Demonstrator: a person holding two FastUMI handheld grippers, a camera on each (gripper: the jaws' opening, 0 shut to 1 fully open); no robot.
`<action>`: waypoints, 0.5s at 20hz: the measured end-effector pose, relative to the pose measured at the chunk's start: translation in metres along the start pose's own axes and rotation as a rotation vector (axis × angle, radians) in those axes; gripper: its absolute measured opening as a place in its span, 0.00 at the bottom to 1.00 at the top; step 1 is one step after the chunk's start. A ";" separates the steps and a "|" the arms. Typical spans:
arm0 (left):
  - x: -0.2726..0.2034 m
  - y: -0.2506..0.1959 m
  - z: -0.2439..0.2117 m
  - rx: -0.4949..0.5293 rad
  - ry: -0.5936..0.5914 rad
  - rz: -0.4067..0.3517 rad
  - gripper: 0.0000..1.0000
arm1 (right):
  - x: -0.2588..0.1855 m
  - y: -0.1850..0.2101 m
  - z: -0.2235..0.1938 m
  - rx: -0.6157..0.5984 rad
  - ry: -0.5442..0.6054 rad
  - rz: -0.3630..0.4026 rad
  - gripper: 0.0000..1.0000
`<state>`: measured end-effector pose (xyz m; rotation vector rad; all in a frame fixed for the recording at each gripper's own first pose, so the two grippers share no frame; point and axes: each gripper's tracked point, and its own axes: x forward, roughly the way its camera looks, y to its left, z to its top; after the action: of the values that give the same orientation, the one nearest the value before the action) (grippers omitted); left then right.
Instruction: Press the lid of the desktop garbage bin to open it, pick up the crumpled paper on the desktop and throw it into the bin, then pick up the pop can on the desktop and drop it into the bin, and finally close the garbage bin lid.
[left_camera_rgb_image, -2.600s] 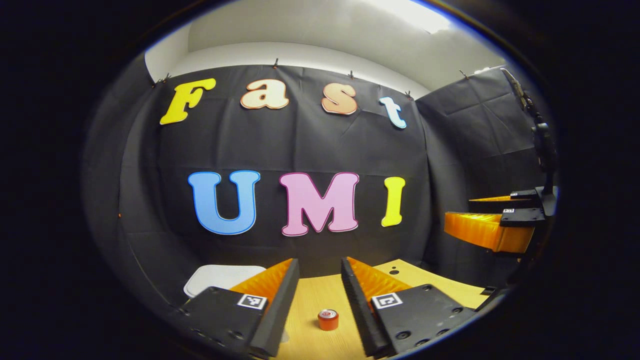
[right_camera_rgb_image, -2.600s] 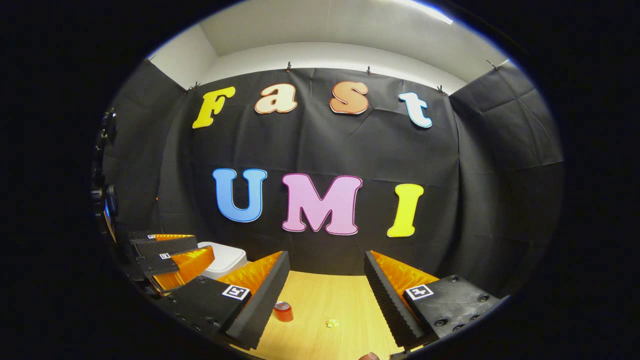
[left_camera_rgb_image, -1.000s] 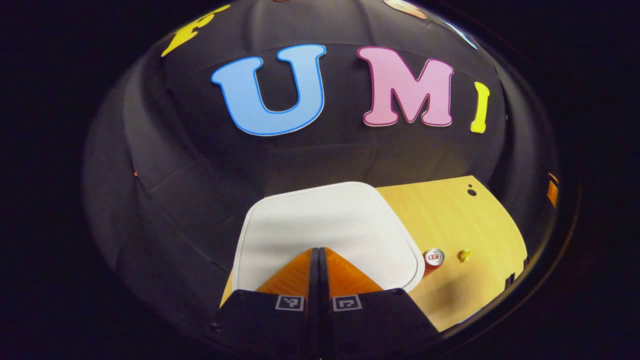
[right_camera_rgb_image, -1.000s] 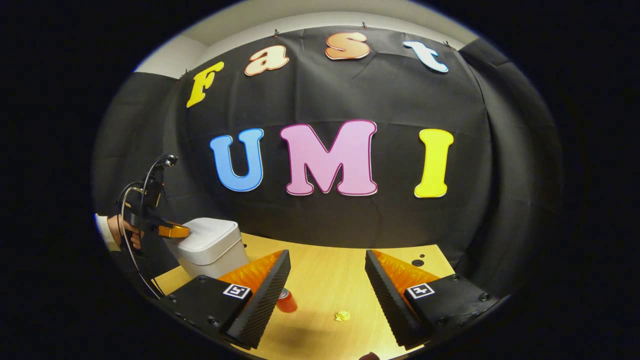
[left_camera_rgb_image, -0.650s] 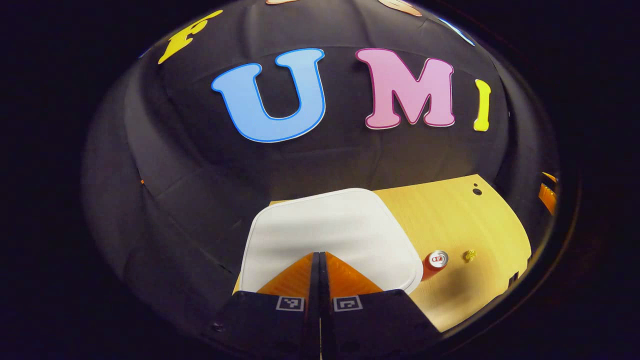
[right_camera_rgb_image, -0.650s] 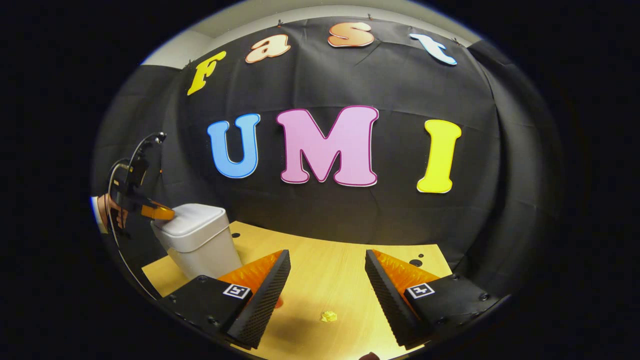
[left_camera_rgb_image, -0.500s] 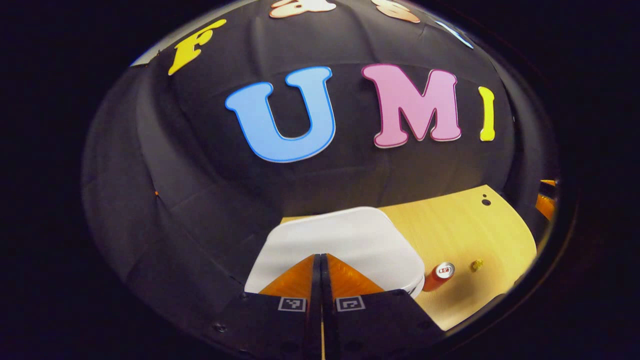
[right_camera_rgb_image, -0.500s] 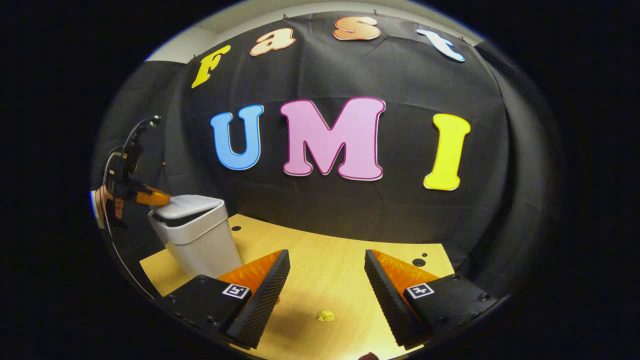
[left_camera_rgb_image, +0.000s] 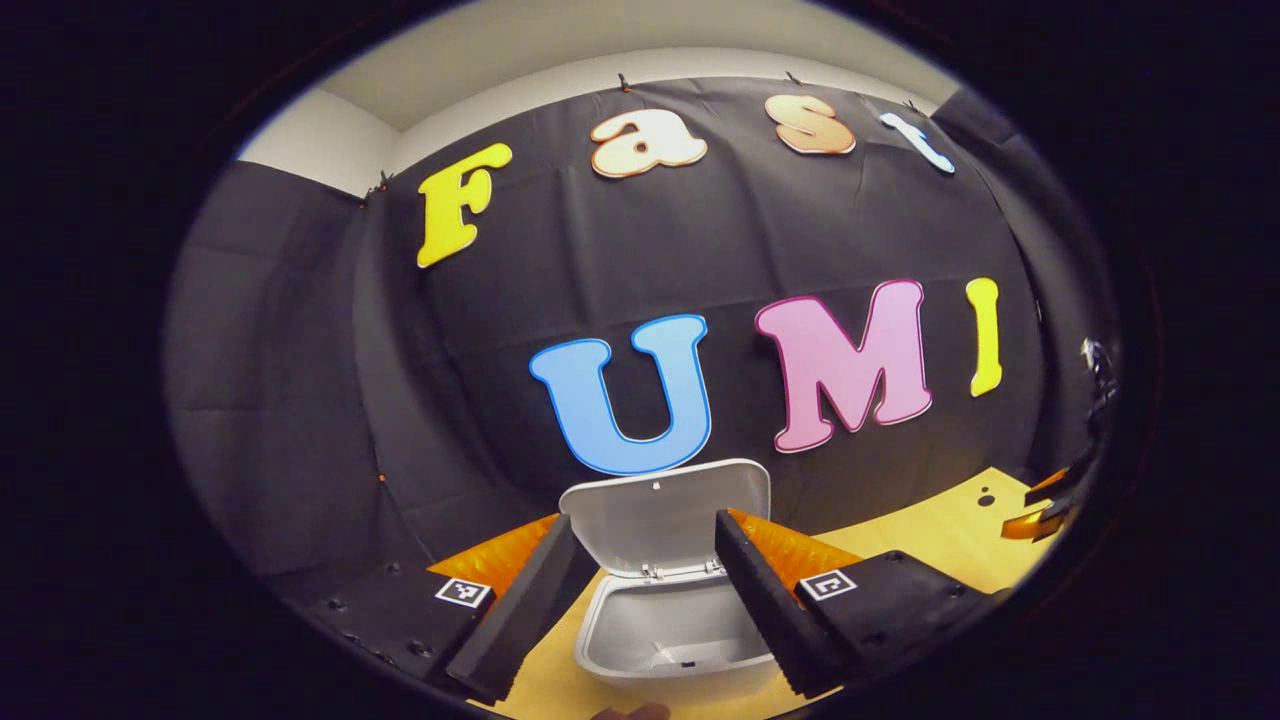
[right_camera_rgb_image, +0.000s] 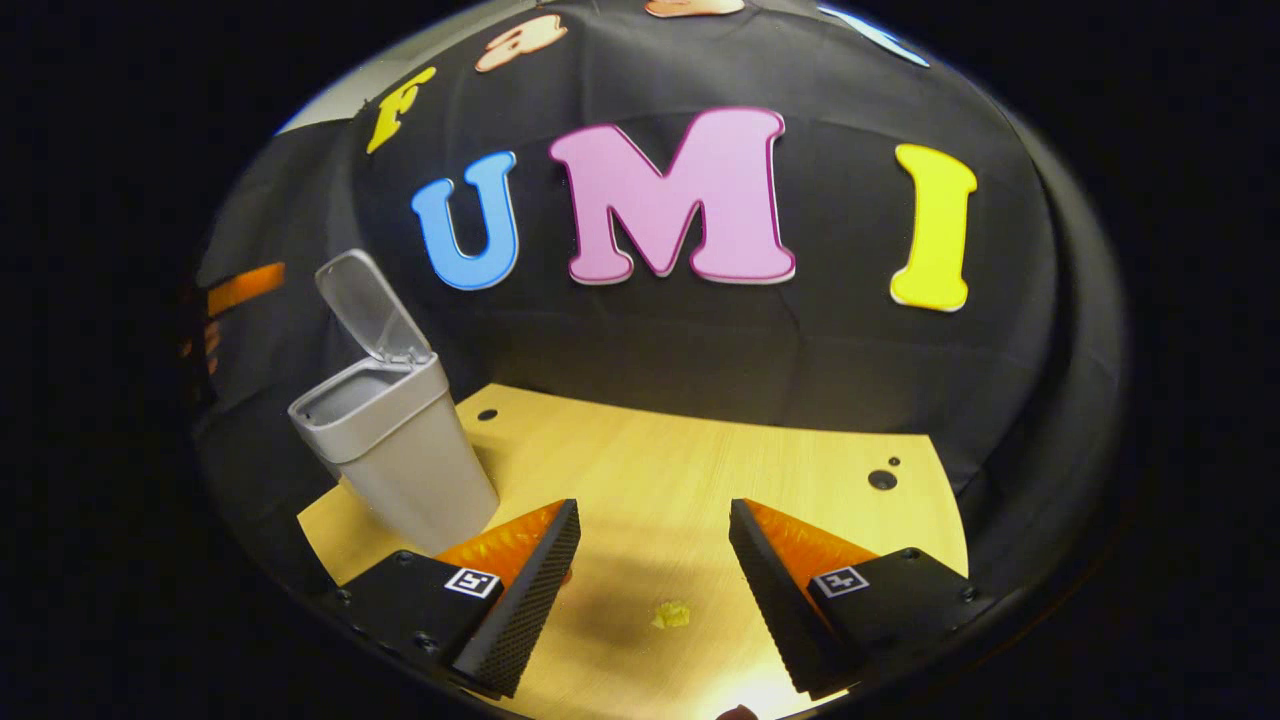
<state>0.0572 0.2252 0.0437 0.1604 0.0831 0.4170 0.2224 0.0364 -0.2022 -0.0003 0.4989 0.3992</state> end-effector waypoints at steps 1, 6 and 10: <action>-0.011 -0.002 0.004 -0.018 -0.007 -0.013 0.96 | 0.010 -0.004 -0.012 0.010 0.048 -0.005 0.96; -0.067 0.005 -0.003 -0.053 0.017 -0.052 0.96 | 0.052 -0.020 -0.094 0.068 0.365 -0.053 0.97; -0.086 0.029 -0.017 -0.043 0.031 -0.003 0.96 | 0.084 -0.028 -0.157 0.057 0.581 -0.102 0.98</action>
<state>-0.0341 0.2185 0.0357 0.1113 0.1051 0.4177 0.2272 0.0265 -0.3817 -0.0881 1.0789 0.2807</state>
